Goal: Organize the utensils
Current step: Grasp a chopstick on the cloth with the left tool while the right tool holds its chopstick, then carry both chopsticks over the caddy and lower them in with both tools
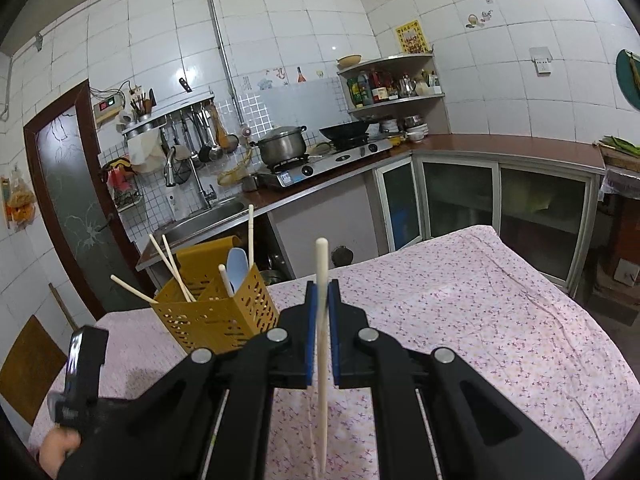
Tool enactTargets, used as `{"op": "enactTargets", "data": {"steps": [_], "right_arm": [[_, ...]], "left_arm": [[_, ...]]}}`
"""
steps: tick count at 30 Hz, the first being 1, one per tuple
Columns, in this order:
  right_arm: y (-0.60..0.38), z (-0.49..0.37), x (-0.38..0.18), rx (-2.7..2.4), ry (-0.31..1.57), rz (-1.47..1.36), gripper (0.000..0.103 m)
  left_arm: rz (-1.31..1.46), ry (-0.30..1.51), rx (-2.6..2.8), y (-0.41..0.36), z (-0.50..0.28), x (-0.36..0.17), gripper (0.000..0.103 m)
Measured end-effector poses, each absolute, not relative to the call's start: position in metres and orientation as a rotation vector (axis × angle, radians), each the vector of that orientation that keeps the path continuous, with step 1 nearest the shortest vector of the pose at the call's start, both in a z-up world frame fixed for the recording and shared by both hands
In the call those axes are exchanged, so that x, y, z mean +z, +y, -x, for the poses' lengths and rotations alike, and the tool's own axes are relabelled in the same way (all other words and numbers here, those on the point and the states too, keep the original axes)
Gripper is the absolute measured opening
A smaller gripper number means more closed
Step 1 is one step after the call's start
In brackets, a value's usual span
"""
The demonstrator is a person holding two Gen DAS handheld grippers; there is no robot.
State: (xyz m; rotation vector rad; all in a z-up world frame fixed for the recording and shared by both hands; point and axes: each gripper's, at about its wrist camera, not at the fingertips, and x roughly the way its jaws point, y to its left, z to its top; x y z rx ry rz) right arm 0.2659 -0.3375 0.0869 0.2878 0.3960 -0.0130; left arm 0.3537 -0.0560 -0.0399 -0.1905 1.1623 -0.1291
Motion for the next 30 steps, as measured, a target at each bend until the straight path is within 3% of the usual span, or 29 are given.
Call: {"op": "enactTargets", "data": {"steps": [10, 11, 13, 21, 30], "right_arm": [[-0.338, -0.275, 0.076, 0.001, 0.422, -0.299, 0.006], [-0.339, -0.275, 0.077, 0.000, 0.421, -0.298, 0.006], [-0.338, -0.275, 0.077, -0.001, 0.419, -0.295, 0.006], [-0.339, -0.276, 0.079, -0.005, 0.424, -0.303, 0.006], [-0.328, -0.279, 0.088, -0.009, 0.413, -0.265, 0.006]], "left_arm": [[0.252, 1.161, -0.063, -0.062, -0.390, -0.057, 0.034], [0.251, 1.162, -0.064, -0.063, -0.393, -0.057, 0.032], [0.255, 1.160, -0.090, -0.065, -0.397, -0.058, 0.010], [0.228, 1.133, -0.129, -0.074, -0.401, -0.061, 0.004], [0.208, 1.002, -0.192, -0.069, -0.368, -0.011, 0.000]]}}
